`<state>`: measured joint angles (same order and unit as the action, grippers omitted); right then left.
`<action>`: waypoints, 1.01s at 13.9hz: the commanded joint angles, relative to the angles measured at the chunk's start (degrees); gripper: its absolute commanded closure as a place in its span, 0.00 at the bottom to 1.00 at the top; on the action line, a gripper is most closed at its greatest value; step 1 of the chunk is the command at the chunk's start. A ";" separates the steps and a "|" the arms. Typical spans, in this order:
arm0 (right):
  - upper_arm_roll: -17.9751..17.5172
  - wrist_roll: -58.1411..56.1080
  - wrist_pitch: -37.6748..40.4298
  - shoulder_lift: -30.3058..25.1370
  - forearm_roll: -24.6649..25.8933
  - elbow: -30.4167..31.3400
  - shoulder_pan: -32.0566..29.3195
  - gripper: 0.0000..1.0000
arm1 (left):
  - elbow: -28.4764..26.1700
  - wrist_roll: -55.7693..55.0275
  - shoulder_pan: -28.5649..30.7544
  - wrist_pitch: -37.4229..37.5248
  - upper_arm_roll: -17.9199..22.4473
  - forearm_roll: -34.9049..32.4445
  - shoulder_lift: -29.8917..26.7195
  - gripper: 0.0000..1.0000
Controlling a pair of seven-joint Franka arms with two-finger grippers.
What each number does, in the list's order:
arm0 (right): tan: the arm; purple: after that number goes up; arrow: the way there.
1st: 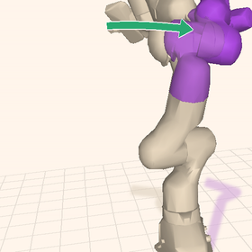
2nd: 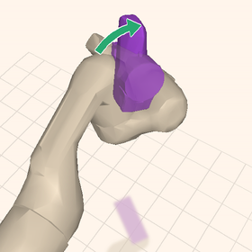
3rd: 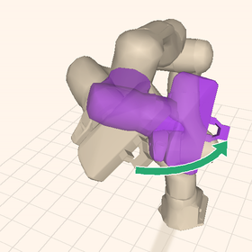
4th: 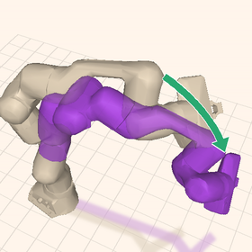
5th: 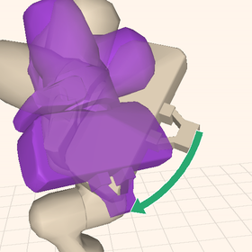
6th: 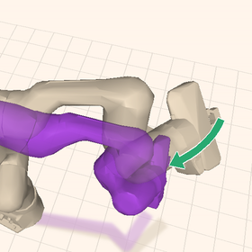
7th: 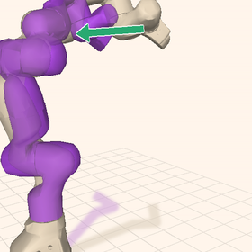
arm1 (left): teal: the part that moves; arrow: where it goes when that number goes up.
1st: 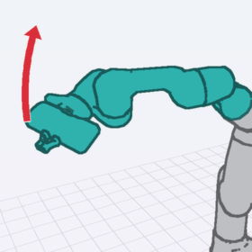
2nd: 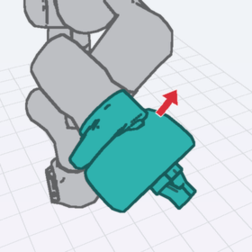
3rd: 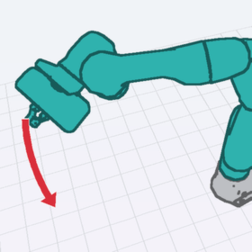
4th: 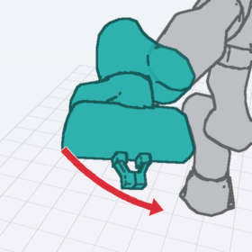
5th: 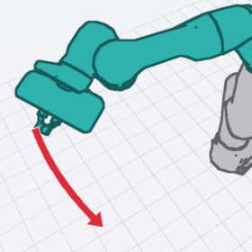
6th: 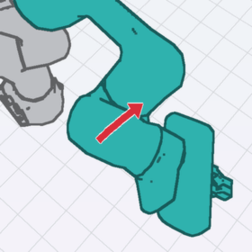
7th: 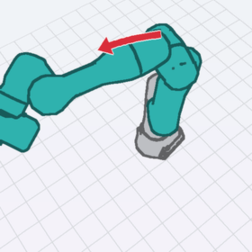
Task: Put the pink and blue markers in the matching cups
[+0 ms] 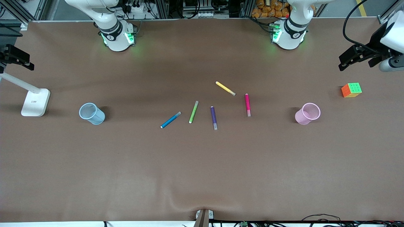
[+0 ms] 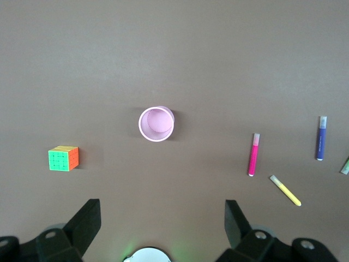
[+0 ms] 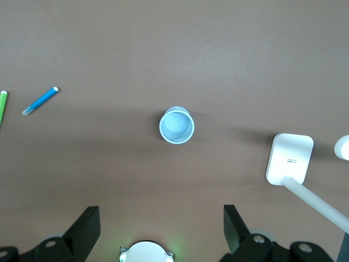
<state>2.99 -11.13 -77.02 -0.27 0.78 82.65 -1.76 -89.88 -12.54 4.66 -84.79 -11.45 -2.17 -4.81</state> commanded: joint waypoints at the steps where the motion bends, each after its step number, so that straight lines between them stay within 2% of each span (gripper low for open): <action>1: -0.18 0.15 0.91 0.71 -1.05 -1.35 -0.61 0.00 | 1.02 -0.55 0.34 1.21 -1.28 -0.03 0.24 0.00; 4: -0.18 0.15 1.00 0.71 -1.05 -1.26 -0.70 0.00 | 0.85 -0.55 0.26 2.18 -1.64 -0.12 0.41 0.00; 7: -0.09 0.15 1.00 0.71 -0.96 -1.26 -0.61 0.00 | 1.11 -0.55 -0.09 2.26 -2.08 0.06 3.74 0.00; 11: 1.23 0.23 1.00 0.89 -1.05 -1.26 -0.53 0.00 | 1.37 -4.84 -0.27 3.41 -7.43 -0.03 8.32 0.00; 14: 1.67 0.15 1.08 1.06 -1.57 -1.26 -0.26 0.00 | 1.28 -8.54 -0.53 3.49 -10.34 -0.03 9.55 0.00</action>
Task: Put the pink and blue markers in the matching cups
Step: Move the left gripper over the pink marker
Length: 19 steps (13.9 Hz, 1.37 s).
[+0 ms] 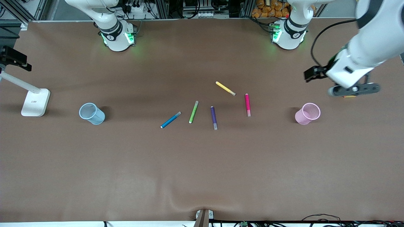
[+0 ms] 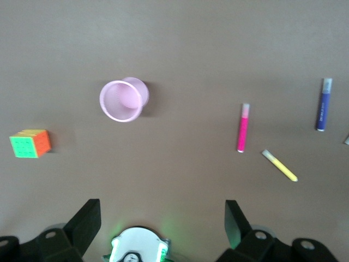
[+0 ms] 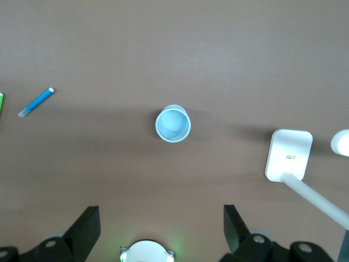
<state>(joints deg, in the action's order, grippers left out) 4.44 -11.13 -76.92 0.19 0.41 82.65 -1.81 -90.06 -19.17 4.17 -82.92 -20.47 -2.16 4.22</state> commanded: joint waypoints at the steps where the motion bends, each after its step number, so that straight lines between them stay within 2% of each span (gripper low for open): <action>1: 0.57 0.23 0.90 0.61 -1.20 -1.27 -0.21 0.00 | 1.47 -3.05 -1.09 1.62 -1.67 -0.03 0.88 0.00; 6: 0.57 0.23 0.81 1.48 -1.12 -1.53 0.41 0.00 | 1.55 -14.29 -8.46 1.53 -1.67 -0.12 5.79 0.00; 9: 0.57 0.15 0.81 2.80 -1.12 -1.88 0.67 0.00 | 1.64 -19.84 -12.60 1.53 -1.67 -2.57 9.05 0.00; 14: 0.57 0.15 0.81 4.82 0.03 -1.88 0.85 0.00 | 1.90 -19.85 -13.14 1.27 -1.68 -0.65 14.41 0.00; 16: 0.57 0.06 0.37 6.04 -0.06 -1.36 1.02 0.00 | 1.82 -19.77 -12.53 1.27 -1.41 3.73 15.56 0.00; 19: 0.83 0.06 0.37 7.72 0.03 -1.71 1.02 0.00 | 1.82 -19.85 -12.61 1.18 -1.32 4.45 17.57 0.00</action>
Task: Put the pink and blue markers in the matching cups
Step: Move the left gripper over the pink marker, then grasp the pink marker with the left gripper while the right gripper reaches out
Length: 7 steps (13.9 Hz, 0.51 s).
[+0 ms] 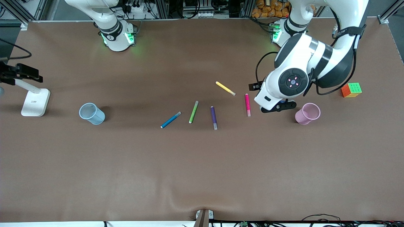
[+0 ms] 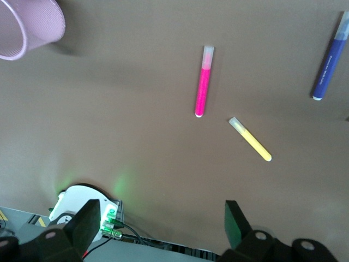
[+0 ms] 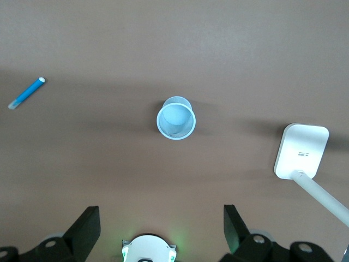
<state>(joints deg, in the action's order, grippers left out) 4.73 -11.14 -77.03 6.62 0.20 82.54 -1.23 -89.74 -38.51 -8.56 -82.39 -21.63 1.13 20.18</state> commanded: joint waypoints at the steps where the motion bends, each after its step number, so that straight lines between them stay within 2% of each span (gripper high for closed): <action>1: 0.55 0.06 0.39 2.68 0.15 -1.33 0.44 0.00 | 1.50 -0.42 0.39 0.65 -0.16 2.37 3.10 0.00; 3: 0.64 -0.02 0.83 4.54 0.15 -1.33 0.44 0.00 | 1.50 -0.07 1.79 0.57 0.01 5.89 6.43 0.00; 7: 0.64 0.93 2.05 4.89 0.51 -0.80 0.61 0.00 | 1.41 0.10 2.06 -1.45 0.10 5.81 9.78 0.00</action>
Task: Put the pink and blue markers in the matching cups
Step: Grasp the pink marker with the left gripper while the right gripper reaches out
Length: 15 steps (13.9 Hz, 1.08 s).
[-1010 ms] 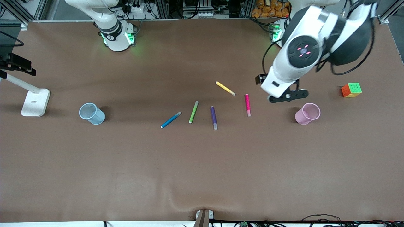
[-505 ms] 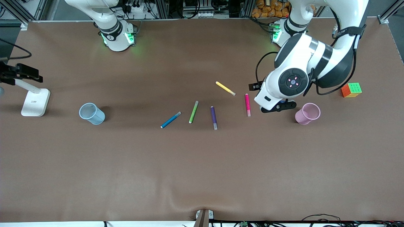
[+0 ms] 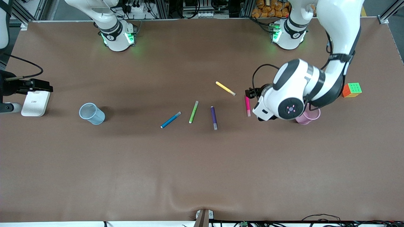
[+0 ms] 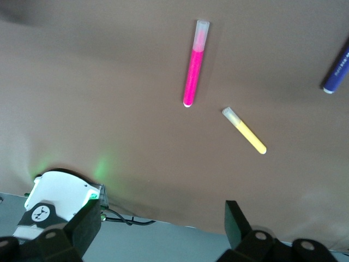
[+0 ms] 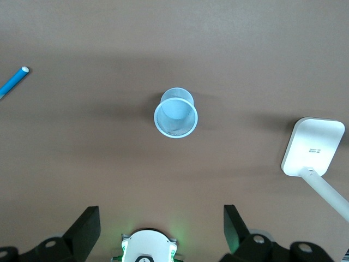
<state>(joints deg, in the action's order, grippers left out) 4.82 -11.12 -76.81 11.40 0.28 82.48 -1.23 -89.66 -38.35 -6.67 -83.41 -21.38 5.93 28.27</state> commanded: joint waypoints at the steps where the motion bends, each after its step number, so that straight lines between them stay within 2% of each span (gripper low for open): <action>1: 0.55 1.62 3.58 0.12 0.34 -0.22 0.70 0.00 | 1.33 -0.05 0.08 -1.22 -0.15 0.92 3.00 0.00; 5: 0.55 10.23 6.93 0.20 -0.36 -0.04 2.10 0.00 | 1.24 -0.23 -0.18 -3.08 0.11 0.57 4.51 0.00; 8: 0.37 14.97 7.20 -0.15 -1.76 1.45 2.28 0.00 | 0.63 -0.67 -0.01 -2.55 0.11 0.57 4.16 0.00; 12: 0.11 24.11 7.82 -0.50 -3.17 1.89 3.86 0.00 | 0.89 0.03 -0.01 -2.81 0.02 0.74 6.52 0.00; 15: 0.02 30.35 6.94 -2.34 -6.33 5.48 5.44 0.00 | 0.89 0.30 -0.01 -3.25 0.11 0.66 8.02 0.00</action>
<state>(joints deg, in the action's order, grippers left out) 4.70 14.59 -69.26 11.40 -4.01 84.65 3.06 -89.39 -38.36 -6.62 -86.64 -21.38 5.94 35.08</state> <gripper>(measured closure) 0.000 0.000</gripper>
